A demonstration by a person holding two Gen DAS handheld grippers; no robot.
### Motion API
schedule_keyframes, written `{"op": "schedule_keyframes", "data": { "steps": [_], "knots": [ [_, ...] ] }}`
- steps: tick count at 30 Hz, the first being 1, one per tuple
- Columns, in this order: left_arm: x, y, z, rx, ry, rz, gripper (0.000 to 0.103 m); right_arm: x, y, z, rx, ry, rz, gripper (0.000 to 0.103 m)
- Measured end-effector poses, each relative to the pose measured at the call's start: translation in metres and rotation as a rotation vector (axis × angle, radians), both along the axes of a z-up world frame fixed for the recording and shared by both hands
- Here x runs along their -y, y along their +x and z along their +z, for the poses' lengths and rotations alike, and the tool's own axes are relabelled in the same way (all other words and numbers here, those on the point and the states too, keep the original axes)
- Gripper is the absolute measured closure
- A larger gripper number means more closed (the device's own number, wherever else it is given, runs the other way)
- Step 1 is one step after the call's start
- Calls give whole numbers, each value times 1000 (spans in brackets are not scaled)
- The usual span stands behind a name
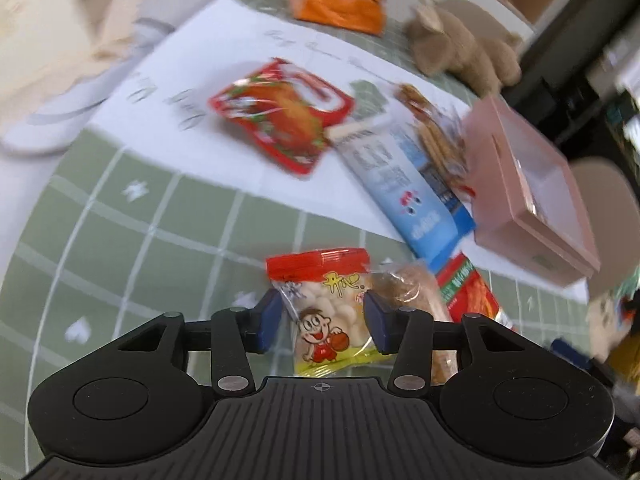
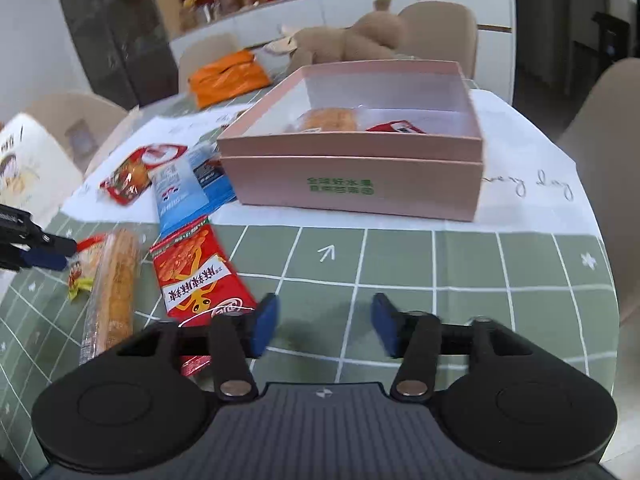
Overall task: Organize snacks
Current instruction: 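Grasp the cartoon-boy snack bag with the left gripper while the right grasps the red spicy-strip packet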
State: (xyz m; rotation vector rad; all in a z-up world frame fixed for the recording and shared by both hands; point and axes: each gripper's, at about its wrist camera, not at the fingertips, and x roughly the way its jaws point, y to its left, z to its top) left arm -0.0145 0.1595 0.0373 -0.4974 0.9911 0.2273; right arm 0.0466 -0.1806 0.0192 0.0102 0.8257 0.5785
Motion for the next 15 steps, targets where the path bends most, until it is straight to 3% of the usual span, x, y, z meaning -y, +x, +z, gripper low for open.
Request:
{"op": "schedule_keyframes", "data": {
  "steps": [4, 8, 12, 15],
  "knots": [
    [29, 23, -7, -16, 131, -165, 44, -24, -12, -5, 58, -89, 27, 17],
    [49, 34, -9, -41, 250, -274, 43, -40, -25, -11, 105, -137, 62, 4],
    [50, 31, -10, -35, 266, -293, 45, -44, -32, -13, 116, -146, 75, 0],
    [43, 21, -8, -33, 209, -284, 47, -44, -32, -12, 108, -152, 76, 0]
  ]
}}
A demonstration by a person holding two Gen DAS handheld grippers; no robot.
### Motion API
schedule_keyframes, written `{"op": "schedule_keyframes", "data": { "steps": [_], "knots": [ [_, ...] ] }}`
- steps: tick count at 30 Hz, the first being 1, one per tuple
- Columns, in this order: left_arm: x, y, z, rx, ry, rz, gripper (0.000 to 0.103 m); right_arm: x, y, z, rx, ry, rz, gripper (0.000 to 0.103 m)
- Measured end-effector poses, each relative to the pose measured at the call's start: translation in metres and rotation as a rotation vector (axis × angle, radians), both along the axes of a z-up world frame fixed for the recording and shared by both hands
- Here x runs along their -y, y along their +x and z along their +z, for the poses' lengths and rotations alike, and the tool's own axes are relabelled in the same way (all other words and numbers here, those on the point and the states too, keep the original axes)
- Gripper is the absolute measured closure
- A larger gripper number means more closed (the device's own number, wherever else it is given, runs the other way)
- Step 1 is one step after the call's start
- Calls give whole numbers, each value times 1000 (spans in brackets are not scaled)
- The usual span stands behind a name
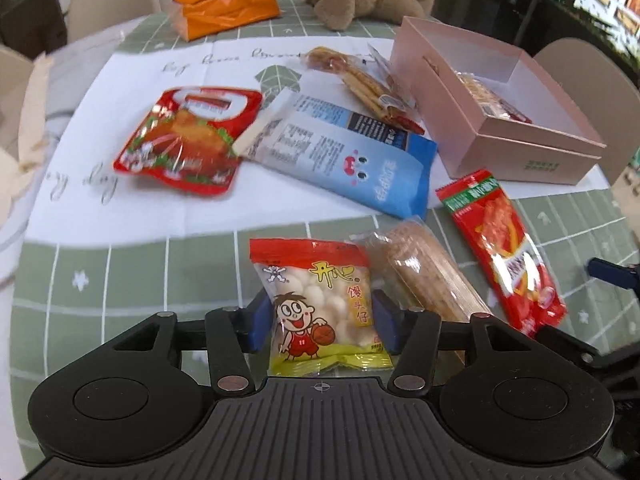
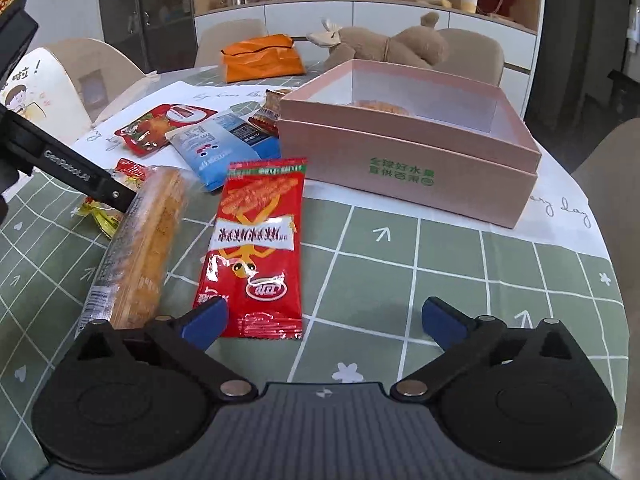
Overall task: Organize snacks
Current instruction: 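Grasp the cartoon-boy snack bag with the left gripper while the right grasps the red spicy-strip packet, then lift both packets over the pink box and open both grippers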
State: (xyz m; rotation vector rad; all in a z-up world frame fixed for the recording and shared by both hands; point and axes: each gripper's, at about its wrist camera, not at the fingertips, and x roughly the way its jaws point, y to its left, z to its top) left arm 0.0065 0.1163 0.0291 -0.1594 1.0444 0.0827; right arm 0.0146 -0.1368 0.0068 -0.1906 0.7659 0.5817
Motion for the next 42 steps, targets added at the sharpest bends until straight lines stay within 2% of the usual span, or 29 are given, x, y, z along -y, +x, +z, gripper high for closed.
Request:
{"op": "schedule_keyframes", "data": {
  "steps": [3, 4, 5, 7, 9, 12, 13, 15, 16, 17, 19, 25, 29, 31, 34, 37, 38, 39, 40, 42],
  "knots": [
    [-3, -15, 1, -6, -53, 12, 48, -3, 10, 6, -61, -29, 73, 0],
    [-2, -21, 1, -7, -56, 9, 48, -4, 13, 10, -83, -17, 107, 6],
    [-1, -25, 1, -9, -50, 2, 48, -4, 16, 15, -88, 10, 119, 15],
    [5, -32, 1, -12, -23, -21, 48, -7, 23, 26, -68, 51, 105, 16],
    [13, -34, 0, -14, 20, -52, 46, -20, 30, 31, -67, 49, 121, 16],
    [23, -35, -1, -25, 67, -84, 46, -52, 37, 22, -69, -22, 172, 16],
    [24, -35, -1, -28, 69, -88, 46, -62, 37, 16, -65, -67, 185, 20],
    [26, -37, 0, -33, 70, -98, 47, -71, 30, 15, -33, -85, 211, 30],
    [25, -38, 0, -31, 61, -93, 47, -73, 26, 19, -29, -96, 239, 43],
    [23, -40, 1, -27, 43, -78, 48, -73, 24, 22, -34, -102, 259, 52],
    [20, -44, 4, 2, 16, -62, 50, -63, 22, 30, -51, -92, 254, 57],
    [10, -51, 42, 120, -2, -29, 51, 2, 27, 49, -84, -43, 120, 57],
    [3, -28, 88, 249, -169, -76, 51, 42, 33, 66, -48, -18, 8, 58],
    [8, -1, 111, 317, -258, -132, 50, 53, 35, 88, 22, 10, -17, 58],
    [25, 61, 133, 375, -313, -207, 48, 53, 51, 126, 117, 36, -46, 58],
    [35, 135, 125, 341, -399, -197, 48, 43, 97, 153, 134, 107, -114, 54],
    [37, 155, 118, 317, -391, -174, 51, 41, 117, 155, 105, 145, -130, 42],
    [39, 168, 111, 295, -374, -160, 51, 37, 137, 153, 60, 154, -141, 34],
    [39, 173, 105, 285, -364, -153, 51, 33, 154, 148, 22, 143, -161, 30],
    [32, 169, 94, 281, -374, -160, 51, 31, 163, 136, 20, 74, -201, 31]
  ]
}}
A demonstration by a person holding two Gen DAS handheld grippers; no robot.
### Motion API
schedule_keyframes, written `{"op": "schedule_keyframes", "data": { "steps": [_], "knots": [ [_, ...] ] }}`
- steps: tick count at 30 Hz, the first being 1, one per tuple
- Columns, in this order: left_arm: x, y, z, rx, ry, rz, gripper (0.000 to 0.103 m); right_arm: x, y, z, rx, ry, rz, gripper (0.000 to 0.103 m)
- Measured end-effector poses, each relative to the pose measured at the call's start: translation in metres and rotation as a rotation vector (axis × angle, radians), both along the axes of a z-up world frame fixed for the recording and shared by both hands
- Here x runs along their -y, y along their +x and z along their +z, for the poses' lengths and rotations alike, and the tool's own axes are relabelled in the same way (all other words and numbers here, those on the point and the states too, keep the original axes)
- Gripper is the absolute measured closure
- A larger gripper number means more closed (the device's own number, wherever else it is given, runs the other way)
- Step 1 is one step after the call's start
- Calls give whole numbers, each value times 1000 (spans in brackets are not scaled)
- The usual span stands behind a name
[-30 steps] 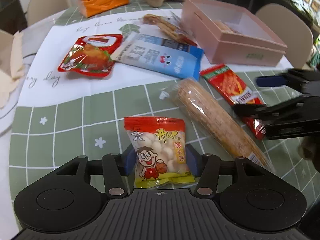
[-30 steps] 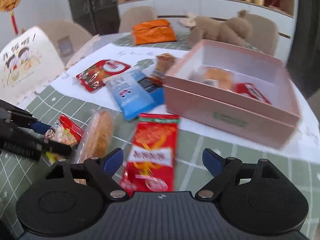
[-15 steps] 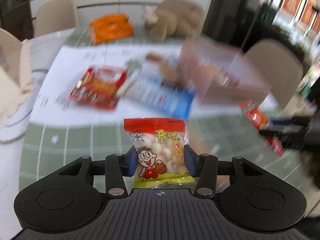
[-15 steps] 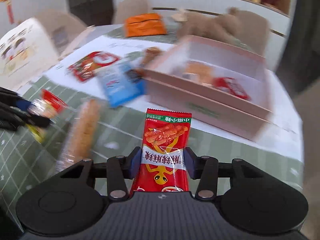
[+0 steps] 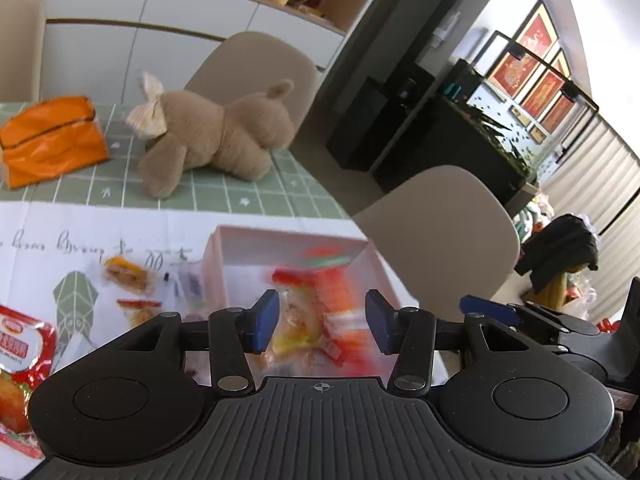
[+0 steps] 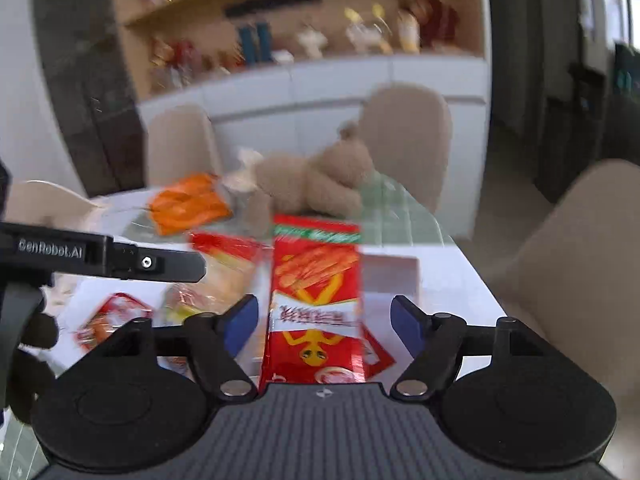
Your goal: Organize snacks
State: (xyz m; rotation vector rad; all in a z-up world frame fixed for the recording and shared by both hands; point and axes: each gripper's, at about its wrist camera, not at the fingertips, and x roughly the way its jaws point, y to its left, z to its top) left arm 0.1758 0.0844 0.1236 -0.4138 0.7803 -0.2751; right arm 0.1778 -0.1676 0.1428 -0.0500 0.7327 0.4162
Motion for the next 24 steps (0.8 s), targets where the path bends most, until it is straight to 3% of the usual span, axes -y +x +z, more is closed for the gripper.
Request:
{"op": "schedule_keyframes", "data": {
  "steps": [2, 6, 8, 10, 16, 18, 24],
  "knots": [
    [-16, -4, -18, -20, 18, 20, 51, 2, -9, -13, 5, -29, 34, 31],
    [-45, -4, -51, -85, 137, 183, 51, -8, -28, -47, -69, -58, 96, 31],
    [-56, 2, -67, -130, 142, 213, 51, -18, -40, -61, -96, -71, 122, 30],
    [-58, 10, -80, -167, 137, 202, 51, -26, -61, -66, -41, -110, 131, 28],
    [-41, 29, -106, -190, 227, 134, 51, -61, -86, -73, -116, -43, 277, 28],
    [-43, 20, -108, -190, 198, 117, 59, -73, -92, -73, -157, -17, 311, 28],
    [-50, -25, -105, -193, 169, 53, 62, -107, -130, -82, -299, 64, 517, 28]
  ]
}}
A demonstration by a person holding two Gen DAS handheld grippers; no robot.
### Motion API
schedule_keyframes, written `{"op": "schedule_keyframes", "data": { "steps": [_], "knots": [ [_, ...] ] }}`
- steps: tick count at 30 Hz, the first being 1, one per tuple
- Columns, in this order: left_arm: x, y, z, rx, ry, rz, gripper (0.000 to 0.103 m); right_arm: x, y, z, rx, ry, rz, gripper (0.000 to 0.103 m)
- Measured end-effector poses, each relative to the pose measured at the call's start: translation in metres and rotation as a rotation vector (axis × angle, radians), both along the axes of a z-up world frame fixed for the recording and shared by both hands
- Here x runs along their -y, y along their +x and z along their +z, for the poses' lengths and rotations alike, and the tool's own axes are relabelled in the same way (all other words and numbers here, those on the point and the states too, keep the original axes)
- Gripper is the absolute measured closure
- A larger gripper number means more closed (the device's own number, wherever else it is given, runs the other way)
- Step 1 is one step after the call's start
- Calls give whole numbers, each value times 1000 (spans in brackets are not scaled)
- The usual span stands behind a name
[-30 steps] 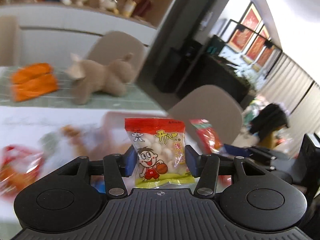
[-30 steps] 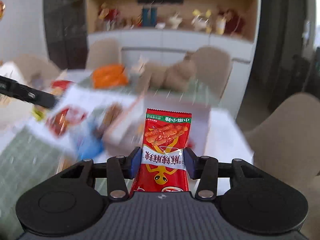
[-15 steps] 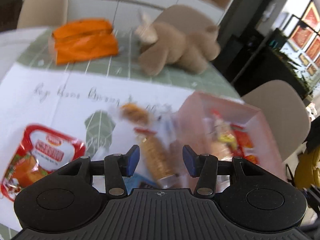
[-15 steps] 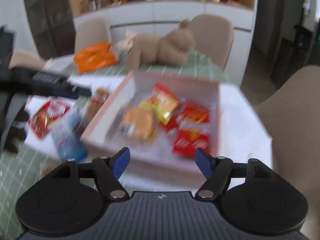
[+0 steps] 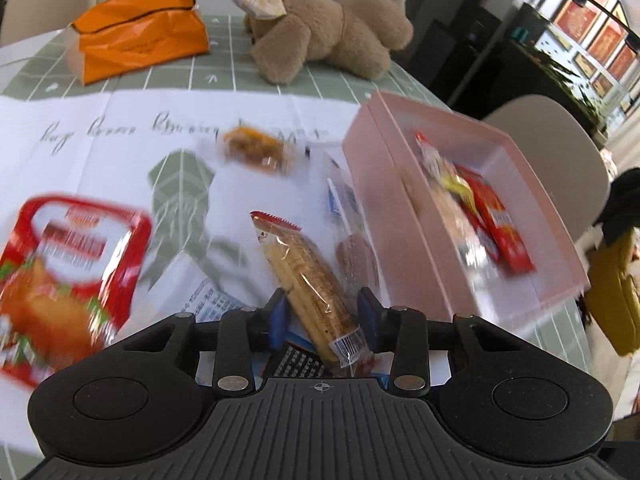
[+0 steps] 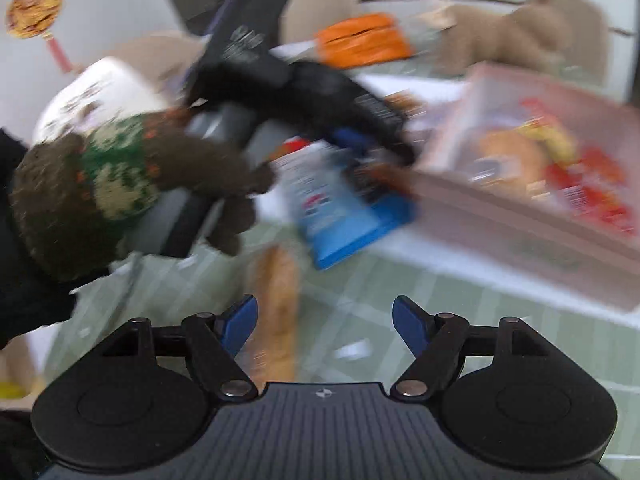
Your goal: Organize snacks
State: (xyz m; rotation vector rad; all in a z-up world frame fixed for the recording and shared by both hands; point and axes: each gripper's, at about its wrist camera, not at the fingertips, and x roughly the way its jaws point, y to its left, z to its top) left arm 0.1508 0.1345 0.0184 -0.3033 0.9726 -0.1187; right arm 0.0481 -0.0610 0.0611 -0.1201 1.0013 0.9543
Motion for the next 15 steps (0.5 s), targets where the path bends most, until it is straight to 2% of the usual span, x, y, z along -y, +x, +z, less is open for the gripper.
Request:
{"op": "schedule_keyframes", "data": {
  "steps": [1, 2, 4, 5, 7, 9, 13, 15],
  "knots": [
    [-1, -8, 1, -3, -3, 0, 63, -7, -6, -3, 0, -11, 20, 28],
    [-3, -16, 3, -4, -10, 2, 64, -13, -10, -7, 7, -31, 32, 33],
    [-7, -31, 5, -5, -31, 11, 66, -21, -17, -12, 0, -42, 67, 48],
    [-8, -38, 6, -7, -40, 16, 66, -21, -20, -10, -7, -30, 78, 61],
    [-12, -53, 7, -16, -36, 35, 66, -21, -28, -7, 21, -40, 100, 68],
    [-16, -65, 8, -28, -32, 53, 66, -14, -36, -4, 69, -63, 116, 68],
    [-21, -80, 12, -68, -20, 47, 66, 13, -45, 3, 96, -71, 117, 68],
    [-23, -82, 22, -41, -3, 46, 68, 24, -45, 5, 126, -87, 96, 68]
  ]
}}
